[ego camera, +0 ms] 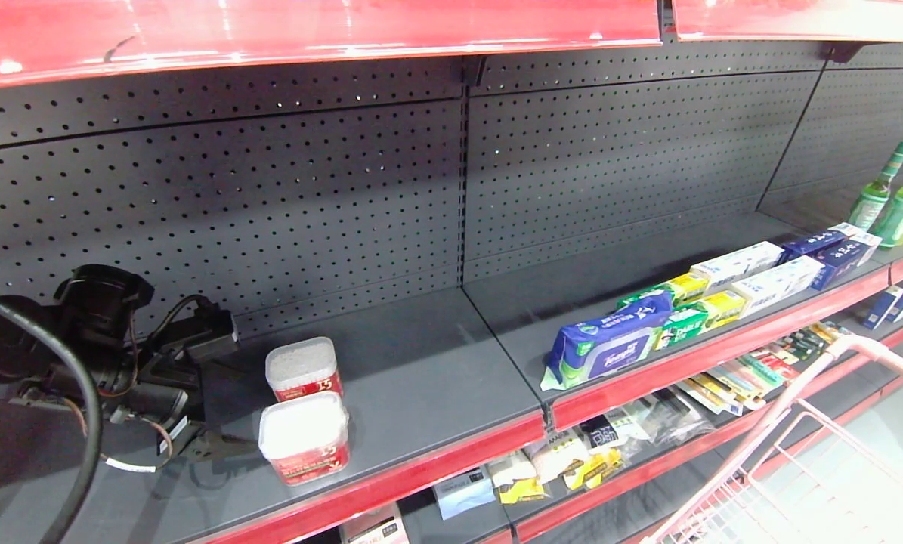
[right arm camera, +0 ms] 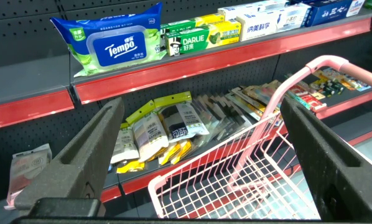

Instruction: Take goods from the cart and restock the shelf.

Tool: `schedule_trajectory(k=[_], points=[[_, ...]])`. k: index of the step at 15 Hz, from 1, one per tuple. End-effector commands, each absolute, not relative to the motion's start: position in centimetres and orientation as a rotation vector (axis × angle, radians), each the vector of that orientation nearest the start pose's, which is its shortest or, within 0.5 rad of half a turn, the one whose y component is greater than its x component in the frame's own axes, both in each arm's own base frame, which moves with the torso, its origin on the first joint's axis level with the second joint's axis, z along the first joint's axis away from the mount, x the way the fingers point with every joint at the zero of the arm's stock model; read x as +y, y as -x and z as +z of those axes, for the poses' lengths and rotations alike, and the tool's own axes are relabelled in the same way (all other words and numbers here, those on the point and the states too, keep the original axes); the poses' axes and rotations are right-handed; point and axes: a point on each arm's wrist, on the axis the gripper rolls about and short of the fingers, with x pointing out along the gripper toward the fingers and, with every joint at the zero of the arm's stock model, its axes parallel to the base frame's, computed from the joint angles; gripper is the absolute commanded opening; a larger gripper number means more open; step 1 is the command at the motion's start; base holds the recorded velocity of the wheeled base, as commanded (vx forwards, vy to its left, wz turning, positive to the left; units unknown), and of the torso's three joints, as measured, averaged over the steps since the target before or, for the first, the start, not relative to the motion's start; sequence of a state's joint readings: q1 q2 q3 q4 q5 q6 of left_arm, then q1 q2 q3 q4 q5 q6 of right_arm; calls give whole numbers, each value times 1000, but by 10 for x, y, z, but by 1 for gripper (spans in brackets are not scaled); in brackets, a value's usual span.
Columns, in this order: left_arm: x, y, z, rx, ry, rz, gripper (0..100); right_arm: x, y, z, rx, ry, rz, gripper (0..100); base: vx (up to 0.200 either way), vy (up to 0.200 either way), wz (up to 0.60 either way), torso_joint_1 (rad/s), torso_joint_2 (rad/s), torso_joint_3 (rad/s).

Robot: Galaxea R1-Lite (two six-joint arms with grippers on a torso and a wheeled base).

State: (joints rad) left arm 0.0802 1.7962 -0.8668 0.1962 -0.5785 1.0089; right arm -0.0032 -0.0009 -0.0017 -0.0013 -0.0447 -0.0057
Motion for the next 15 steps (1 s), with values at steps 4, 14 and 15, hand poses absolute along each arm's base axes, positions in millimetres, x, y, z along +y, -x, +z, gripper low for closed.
schedule_trajectory(k=[4, 14, 15], points=[[7, -275, 107, 734, -527, -926, 100, -1, 23, 76, -3, 6, -48, 100, 0, 0, 0, 0, 0, 0], [8, -279, 109, 720, -530, -914, 100, -1, 23, 76, -3, 6, -48, 100, 0, 0, 0, 0, 0, 0], [9, -281, 111, 711, -534, -908, 100, -1, 23, 76, -3, 6, -48, 100, 0, 0, 0, 0, 0, 0]])
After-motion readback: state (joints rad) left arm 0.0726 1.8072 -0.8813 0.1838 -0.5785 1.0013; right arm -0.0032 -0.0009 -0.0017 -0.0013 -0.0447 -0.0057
